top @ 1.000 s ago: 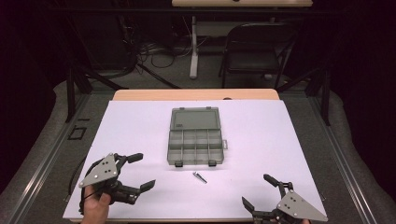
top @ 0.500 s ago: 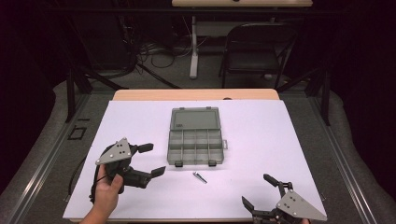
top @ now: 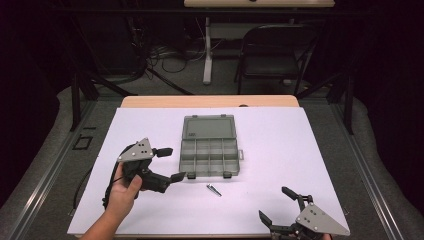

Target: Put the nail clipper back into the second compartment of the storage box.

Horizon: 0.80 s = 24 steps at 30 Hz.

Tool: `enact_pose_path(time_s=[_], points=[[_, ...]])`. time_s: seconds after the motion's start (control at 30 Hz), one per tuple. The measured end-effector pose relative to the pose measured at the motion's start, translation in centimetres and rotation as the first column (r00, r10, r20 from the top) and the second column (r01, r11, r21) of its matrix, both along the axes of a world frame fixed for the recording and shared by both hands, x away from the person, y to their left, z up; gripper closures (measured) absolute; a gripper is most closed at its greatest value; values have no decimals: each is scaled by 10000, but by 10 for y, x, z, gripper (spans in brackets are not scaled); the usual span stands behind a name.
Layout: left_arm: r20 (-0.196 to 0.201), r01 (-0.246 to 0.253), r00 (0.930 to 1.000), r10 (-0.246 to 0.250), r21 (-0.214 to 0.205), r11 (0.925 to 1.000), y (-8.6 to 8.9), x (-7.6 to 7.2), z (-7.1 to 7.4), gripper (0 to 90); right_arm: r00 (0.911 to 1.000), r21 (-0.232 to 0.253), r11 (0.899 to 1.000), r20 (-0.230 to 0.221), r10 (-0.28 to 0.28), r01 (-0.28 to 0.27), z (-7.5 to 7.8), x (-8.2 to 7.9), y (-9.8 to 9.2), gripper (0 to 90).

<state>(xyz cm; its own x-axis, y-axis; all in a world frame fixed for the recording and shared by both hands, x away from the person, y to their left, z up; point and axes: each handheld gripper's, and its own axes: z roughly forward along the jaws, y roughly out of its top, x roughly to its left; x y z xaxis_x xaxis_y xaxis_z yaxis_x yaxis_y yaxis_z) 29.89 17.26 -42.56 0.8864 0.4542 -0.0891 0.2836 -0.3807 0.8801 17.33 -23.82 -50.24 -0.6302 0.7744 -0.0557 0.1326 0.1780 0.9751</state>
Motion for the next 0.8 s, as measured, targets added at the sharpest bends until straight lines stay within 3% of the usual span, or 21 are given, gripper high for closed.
enact_pose_path(time_s=[0.5, 0.63, 0.8], points=[[-486, 746, 9964, -701, 981, 9924, -36, 19, 2, 125, 10000, -62, 10000, 12, 49, -49, 0, 0, 1, 71], [-1003, 1341, 9875, -1218, 1270, 9828, -48, 25, -1, 125, 10000, -38, 10000, -32, 53, -53, -1, 0, 0, 72], [-1244, 1712, 9807, -1509, 1737, 9698, -60, 30, -5, 125, 10000, -112, 9999, 8, 65, -65, -1, 0, 0, 72]])
